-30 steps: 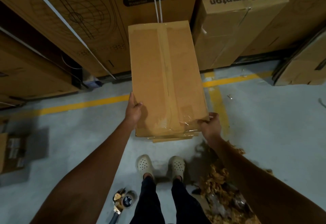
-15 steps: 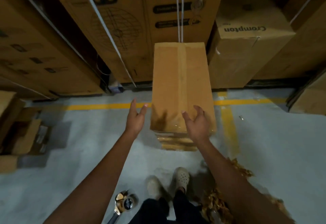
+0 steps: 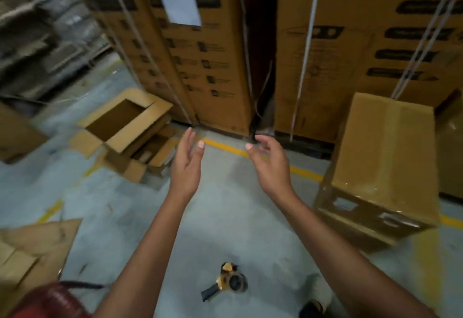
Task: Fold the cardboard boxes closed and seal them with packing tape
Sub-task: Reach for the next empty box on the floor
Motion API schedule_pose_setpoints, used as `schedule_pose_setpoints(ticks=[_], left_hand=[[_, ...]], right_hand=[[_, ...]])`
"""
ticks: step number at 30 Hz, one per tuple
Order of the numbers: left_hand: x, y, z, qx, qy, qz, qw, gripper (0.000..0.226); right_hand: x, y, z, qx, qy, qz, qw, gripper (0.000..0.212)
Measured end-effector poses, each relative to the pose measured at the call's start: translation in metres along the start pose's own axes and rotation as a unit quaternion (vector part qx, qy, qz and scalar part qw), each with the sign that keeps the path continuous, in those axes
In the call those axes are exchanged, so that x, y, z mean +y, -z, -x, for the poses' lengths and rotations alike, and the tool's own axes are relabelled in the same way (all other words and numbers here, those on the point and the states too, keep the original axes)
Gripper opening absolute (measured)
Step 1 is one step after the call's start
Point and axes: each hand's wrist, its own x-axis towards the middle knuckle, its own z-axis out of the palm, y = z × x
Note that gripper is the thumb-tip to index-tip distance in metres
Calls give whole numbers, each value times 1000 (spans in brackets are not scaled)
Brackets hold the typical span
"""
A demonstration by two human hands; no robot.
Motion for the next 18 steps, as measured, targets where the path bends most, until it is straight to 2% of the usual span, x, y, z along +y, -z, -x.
schedule_pose_setpoints(ticks=[4, 7, 12, 18], left_hand=[[-20, 128, 34, 60, -5, 2, 998, 52], [-33, 196, 43, 96, -3, -7, 995, 54], [-48, 263, 20, 123, -4, -22, 992, 54], [-86, 324, -52, 125, 8, -53, 991, 51]], right_hand=[[-27, -103, 63, -55, -4, -26, 998, 29], [-43, -161, 97, -89, 6, -25, 996, 27], [-61, -233, 104, -136, 18, 4, 990, 21], [-61, -336, 66, -161, 1, 2, 987, 18]])
